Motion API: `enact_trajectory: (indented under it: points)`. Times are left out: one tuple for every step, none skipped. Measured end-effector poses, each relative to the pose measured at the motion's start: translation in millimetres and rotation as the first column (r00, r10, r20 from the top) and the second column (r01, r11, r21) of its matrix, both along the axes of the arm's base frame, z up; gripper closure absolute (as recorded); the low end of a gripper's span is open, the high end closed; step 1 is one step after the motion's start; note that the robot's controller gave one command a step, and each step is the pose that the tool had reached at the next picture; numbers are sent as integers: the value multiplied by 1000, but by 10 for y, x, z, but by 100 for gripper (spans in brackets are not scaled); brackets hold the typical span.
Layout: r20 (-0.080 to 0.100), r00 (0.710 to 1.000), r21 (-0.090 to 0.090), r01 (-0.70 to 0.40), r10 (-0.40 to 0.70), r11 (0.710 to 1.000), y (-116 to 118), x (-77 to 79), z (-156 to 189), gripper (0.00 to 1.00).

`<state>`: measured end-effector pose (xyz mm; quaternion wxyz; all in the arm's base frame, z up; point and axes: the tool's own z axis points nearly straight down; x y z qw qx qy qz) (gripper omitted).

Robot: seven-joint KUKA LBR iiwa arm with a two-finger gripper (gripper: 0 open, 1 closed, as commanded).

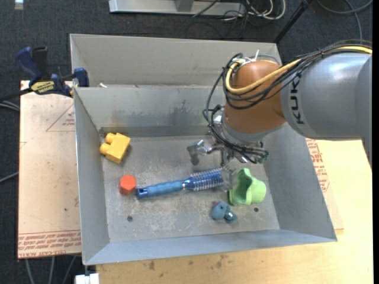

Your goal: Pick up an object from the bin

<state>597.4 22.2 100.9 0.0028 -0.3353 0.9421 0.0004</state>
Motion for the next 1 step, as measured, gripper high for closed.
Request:
enact_trajectory:
  points:
    - [-2, 979, -2, -204, 204, 979, -293, 27, -7, 0]
